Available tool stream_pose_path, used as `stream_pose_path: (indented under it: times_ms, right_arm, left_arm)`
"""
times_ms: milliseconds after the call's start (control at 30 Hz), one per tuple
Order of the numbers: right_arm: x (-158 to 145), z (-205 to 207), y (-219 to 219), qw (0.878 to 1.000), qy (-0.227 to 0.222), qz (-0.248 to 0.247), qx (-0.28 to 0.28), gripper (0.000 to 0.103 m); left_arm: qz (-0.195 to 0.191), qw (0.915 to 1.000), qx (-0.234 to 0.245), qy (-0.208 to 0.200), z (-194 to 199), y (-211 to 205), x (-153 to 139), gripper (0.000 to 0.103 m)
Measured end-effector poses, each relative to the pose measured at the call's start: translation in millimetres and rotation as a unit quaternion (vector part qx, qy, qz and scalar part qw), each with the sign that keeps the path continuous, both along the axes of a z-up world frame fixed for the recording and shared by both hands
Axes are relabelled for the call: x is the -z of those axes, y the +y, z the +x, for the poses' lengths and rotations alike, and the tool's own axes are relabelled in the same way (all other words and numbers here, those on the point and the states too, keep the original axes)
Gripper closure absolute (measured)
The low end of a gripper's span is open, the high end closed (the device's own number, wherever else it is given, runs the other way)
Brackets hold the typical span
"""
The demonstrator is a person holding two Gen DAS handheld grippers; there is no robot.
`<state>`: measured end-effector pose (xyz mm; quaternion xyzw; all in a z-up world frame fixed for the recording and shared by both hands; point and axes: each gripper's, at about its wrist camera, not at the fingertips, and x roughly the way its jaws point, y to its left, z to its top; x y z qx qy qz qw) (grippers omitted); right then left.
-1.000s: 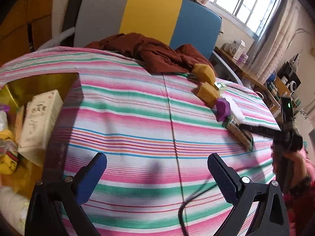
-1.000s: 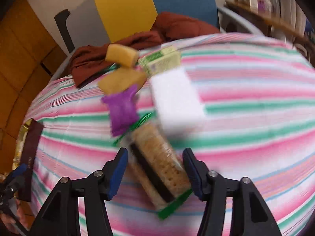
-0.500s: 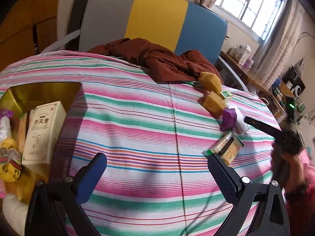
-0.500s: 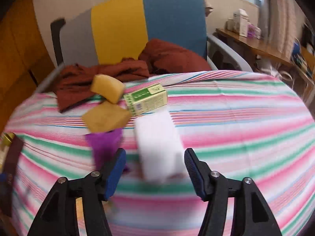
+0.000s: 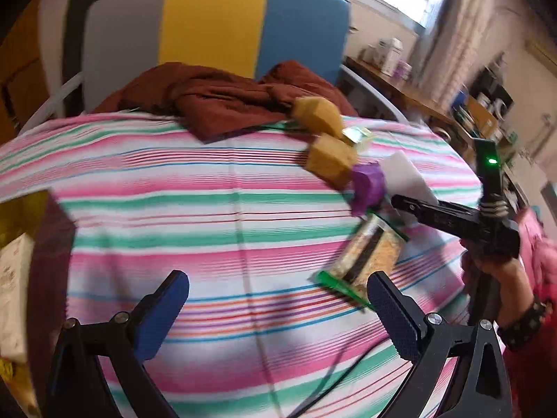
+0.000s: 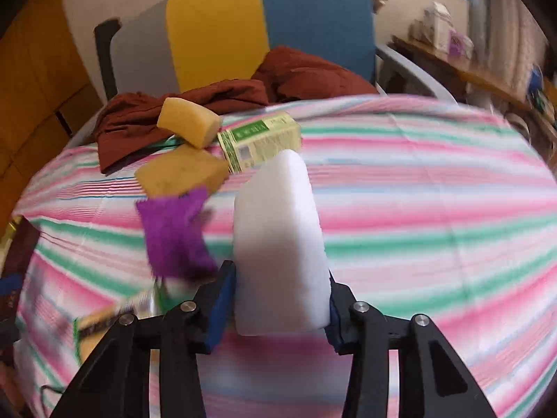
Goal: Organize objects
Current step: 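Grasp the white foam block with the right gripper while the left grasps the cracker packet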
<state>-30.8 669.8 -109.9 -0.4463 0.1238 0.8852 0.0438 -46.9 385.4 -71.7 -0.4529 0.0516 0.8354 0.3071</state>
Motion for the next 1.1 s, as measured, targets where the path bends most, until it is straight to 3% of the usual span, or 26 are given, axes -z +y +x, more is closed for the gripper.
stream_pose_path:
  times_ms: [67, 133, 200, 300, 467, 633, 700, 733, 800, 900, 967, 1100]
  right_arm:
    - [2, 22, 9, 0.998, 0.003, -0.058, 0.0, 0.057]
    - [1, 42, 18, 0.996, 0.008, -0.083, 0.013, 0.051]
    - [0, 58, 23, 0.997, 0.002, -0.064, 0.036, 0.039]
    - [-8, 66, 23, 0.999, 0.008, 0.003, 0.043, 0.031]
    - [-4, 52, 13, 0.999, -0.006, 0.034, 0.017, 0.03]
    - [9, 37, 1, 0.998, -0.016, 0.065, 0.017, 0.032]
    - [8, 39, 0, 0.996, -0.013, 0.079, 0.027, 0.044]
    - [7, 42, 0, 0.996, -0.009, 0.081, 0.028, 0.044]
    - [7, 43, -1, 0.996, -0.004, 0.082, 0.026, 0.045]
    - [7, 44, -2, 0.996, 0.004, 0.08, 0.027, 0.046]
    - [5, 47, -1, 0.997, 0.012, 0.073, 0.03, 0.046]
    - [3, 54, -1, 0.997, 0.023, 0.064, 0.046, 0.046]
  left_arm:
    - [-0.002, 0.9997, 0.022, 0.007, 2, 14, 1, 0.0]
    - [-0.014, 0.9985, 0.05, 0.016, 6, 31, 2, 0.0]
    - [-0.016, 0.9959, 0.085, 0.026, 12, 48, 2, 0.0]
    - [-0.049, 0.9888, 0.127, 0.06, 20, 74, 7, 0.0]
    - [-0.099, 0.9747, 0.175, 0.098, 26, 102, 21, 0.0]
    - [-0.11, 0.972, 0.184, 0.097, 21, 112, 29, 0.0]
    - [-0.104, 0.972, 0.19, 0.091, 20, 114, 32, 0.0]
    - [-0.106, 0.9716, 0.189, 0.095, 20, 115, 35, 0.001]
    - [-0.103, 0.971, 0.195, 0.093, 22, 117, 39, 0.005]
    - [-0.099, 0.9708, 0.202, 0.083, 21, 118, 42, 0.028]
    - [-0.089, 0.9711, 0.206, 0.081, 21, 117, 41, 0.049]
    - [-0.081, 0.9734, 0.198, 0.083, 21, 112, 41, 0.055]
